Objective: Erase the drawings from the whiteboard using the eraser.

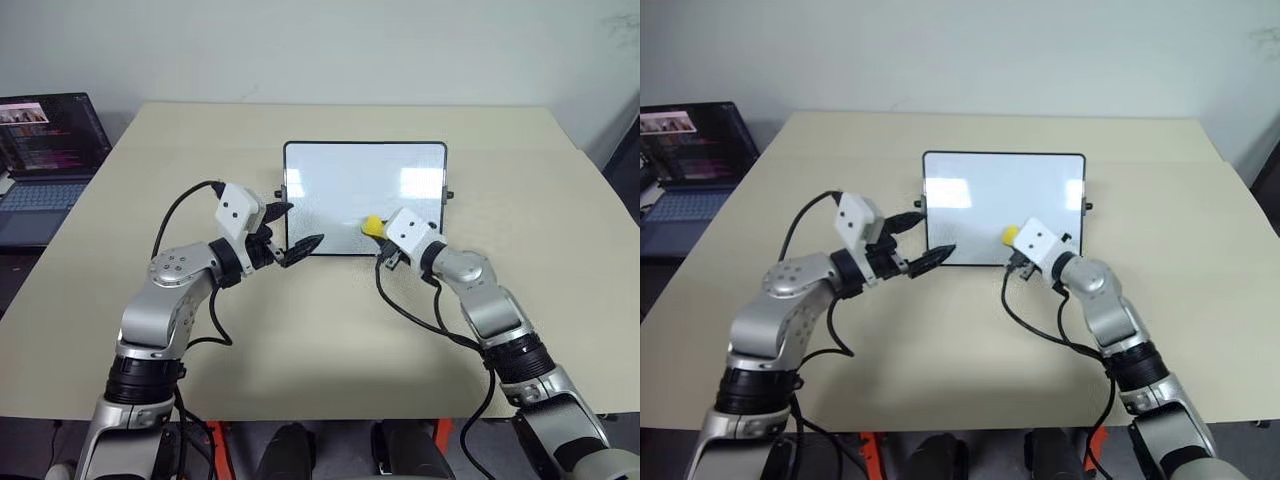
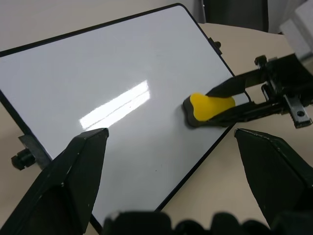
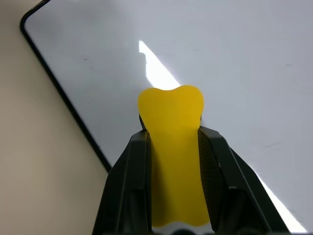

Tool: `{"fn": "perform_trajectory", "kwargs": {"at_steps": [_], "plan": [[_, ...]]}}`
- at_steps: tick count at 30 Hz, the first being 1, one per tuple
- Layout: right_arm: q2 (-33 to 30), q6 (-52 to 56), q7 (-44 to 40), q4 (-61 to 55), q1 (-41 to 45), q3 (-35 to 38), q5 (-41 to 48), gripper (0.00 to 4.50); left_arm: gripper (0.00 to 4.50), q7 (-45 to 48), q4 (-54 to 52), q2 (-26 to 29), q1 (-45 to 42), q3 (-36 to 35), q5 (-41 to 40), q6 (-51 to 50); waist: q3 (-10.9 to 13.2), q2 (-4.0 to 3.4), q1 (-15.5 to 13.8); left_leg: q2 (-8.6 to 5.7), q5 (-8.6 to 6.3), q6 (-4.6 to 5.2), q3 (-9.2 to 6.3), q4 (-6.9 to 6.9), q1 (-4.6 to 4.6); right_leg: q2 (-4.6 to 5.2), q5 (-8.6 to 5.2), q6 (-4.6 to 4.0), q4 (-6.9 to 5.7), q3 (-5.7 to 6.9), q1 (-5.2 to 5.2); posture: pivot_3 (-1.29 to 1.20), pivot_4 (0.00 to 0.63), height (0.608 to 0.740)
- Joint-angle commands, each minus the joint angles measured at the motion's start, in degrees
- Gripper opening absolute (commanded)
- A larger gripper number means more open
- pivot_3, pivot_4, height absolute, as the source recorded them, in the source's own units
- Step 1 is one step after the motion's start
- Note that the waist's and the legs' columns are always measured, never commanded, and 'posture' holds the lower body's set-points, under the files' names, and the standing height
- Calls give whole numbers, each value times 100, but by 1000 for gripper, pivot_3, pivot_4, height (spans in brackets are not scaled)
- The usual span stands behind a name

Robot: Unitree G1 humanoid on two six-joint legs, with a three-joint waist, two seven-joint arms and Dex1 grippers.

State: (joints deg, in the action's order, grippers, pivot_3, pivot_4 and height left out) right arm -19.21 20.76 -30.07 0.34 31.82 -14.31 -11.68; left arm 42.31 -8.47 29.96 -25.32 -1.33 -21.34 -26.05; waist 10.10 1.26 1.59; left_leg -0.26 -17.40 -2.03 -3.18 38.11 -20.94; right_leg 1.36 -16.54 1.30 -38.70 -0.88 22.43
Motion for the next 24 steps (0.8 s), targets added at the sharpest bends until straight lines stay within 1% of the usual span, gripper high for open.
{"fn": "perform_trajectory", "kwargs": {"at_steps": [1,5,12,20,24], "plan": [[-46,324,45,-605,120,308,121,1057,4500,92,4,6,-190,17,10,137,0,0,8,0,0,0,1,-2,0,0,-1,-1,1,-1,1,0,150,740],[-32,735,89,-885,144,500,221,1057,4500,158,50,5,-239,68,13,144,0,0,8,-1,0,0,4,-3,-3,0,-1,-2,6,-3,3,0,150,740],[42,1750,208,-1357,154,839,535,1057,4500,203,-25,51,-182,60,-19,104,1,0,5,0,0,0,3,-3,-4,0,-1,-2,6,-2,3,0,150,740],[64,2185,418,-1531,82,908,697,1057,4500,220,-87,78,-157,36,-33,46,1,0,8,0,0,0,3,-4,-4,0,-1,-2,6,-3,5,0,150,740],[243,2647,612,-1598,73,1118,885,1057,4500,199,-154,82,-134,29,-47,6,1,0,8,0,0,0,3,-4,-4,0,-1,-2,5,-2,5,0,150,740]]}}
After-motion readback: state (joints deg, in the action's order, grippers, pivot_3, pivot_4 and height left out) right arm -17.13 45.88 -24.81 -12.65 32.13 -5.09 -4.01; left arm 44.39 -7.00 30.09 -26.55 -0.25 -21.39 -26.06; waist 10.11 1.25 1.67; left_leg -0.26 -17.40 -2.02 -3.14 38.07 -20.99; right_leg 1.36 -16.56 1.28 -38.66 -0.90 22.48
